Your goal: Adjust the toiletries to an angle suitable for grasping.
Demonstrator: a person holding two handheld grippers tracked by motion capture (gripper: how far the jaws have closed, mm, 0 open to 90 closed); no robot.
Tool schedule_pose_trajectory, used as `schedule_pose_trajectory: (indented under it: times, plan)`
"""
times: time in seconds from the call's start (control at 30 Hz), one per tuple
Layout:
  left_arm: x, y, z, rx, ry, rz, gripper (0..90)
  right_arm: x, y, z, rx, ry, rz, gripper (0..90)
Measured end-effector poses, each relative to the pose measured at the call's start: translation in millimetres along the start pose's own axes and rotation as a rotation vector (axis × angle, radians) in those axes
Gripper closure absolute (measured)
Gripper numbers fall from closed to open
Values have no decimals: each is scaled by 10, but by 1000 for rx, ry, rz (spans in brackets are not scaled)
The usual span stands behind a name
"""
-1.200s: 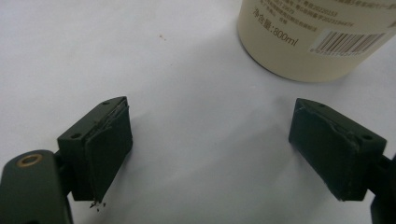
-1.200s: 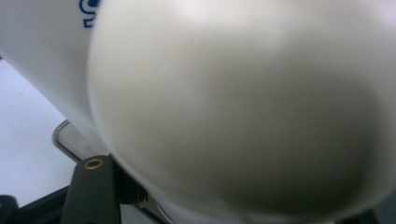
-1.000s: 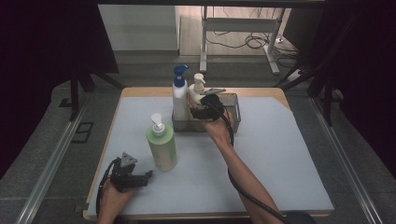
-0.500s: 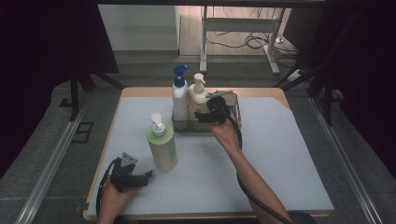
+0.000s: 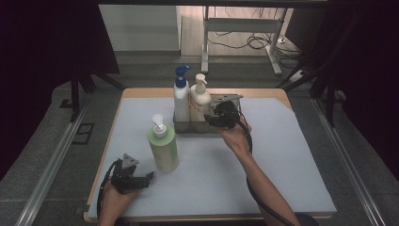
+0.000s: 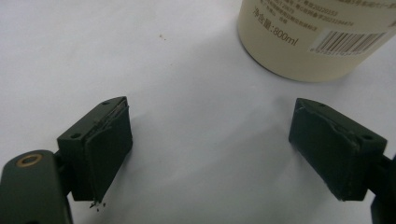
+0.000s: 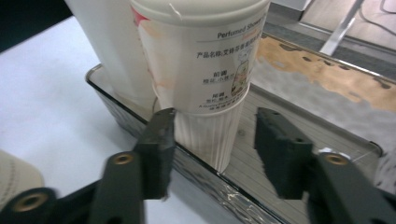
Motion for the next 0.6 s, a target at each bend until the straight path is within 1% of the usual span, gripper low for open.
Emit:
schedule_pose_trajectory:
  times: [0.03,0.1,0.13,0.17,0.23,0.27,0.3,0.37,0.5,0.6]
  plan:
    - [0,0,0,0,0,0,133,-9,14,2,-11,15,-21,623]
    - [0,0,0,0,0,0,133,-13,17,-9,-10,17,-21,666]
    - [0,0,0,0,0,0,133,-13,17,-9,-10,17,-21,666]
    - [0,1,-1,1,0,-1,133,-16,27,-15,-14,14,-17,707]
    - [1,1,-1,1,0,0,133,-19,35,-22,-15,36,-31,740]
    - [1,1,-1,1,0,0,133,-19,35,-22,-15,36,-31,740]
    - [0,0,0,0,0,0,133,-19,42,-28,-14,41,-25,777]
    - [0,1,-1,1,0,-1,133,-33,46,-33,-10,47,-32,818]
    - [0,0,0,0,0,0,133,-92,31,-43,7,37,-52,885]
    - [0,0,0,0,0,0,133,-140,4,-42,17,30,-69,893]
Point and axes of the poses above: each handheld gripper's, and its own axes: y roughly backward along the jaws, z roughly out of its top, x roughly to its left, the point moved 8 cm from there along -y, roughly forward along the jaws, and after that the axes turned 3 degrees about x, right-handed, at the moved point
